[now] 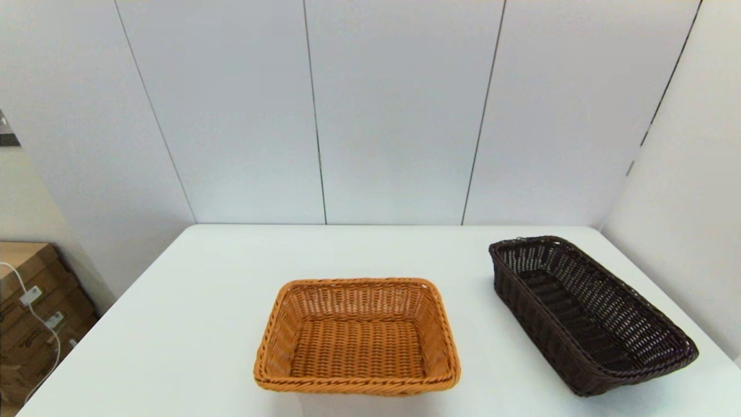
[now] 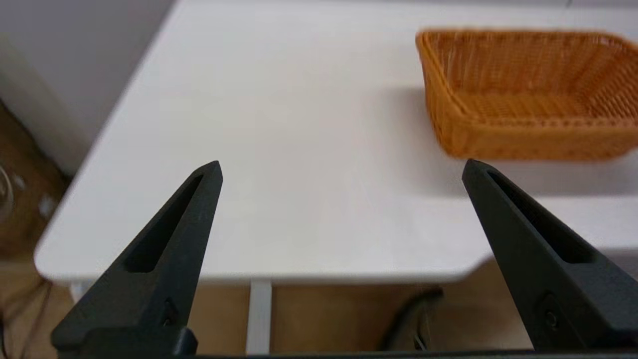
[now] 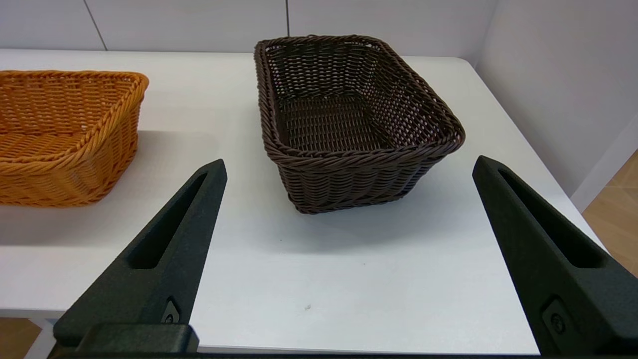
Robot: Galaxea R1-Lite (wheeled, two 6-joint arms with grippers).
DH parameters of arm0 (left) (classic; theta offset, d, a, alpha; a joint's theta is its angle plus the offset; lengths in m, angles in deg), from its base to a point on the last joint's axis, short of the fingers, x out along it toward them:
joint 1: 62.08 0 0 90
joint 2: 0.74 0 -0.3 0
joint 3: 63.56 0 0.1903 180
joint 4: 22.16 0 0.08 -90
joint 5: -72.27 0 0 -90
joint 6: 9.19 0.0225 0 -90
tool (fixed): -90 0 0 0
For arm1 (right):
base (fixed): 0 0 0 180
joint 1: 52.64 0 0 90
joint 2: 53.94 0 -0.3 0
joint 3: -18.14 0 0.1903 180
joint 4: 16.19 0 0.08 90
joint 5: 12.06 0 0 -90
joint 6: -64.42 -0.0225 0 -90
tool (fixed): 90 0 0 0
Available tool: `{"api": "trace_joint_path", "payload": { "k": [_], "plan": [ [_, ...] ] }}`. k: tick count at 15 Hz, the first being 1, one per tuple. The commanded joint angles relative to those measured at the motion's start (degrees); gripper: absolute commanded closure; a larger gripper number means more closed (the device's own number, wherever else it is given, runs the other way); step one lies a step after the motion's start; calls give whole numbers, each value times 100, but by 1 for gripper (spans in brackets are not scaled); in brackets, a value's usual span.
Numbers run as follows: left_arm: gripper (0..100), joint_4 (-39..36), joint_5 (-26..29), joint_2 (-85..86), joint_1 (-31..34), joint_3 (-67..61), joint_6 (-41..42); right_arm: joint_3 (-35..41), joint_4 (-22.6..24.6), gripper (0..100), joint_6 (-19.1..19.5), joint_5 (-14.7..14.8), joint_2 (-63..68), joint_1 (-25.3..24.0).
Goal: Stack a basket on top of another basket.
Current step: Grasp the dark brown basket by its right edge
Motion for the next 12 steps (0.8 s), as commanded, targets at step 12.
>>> {"api": "trace_joint_path", "payload": {
  "k": [12],
  "plan": [
    [0, -981, -276, 204, -4, -800, 656, 0, -19, 0, -7, 31, 7, 0]
  ]
}}
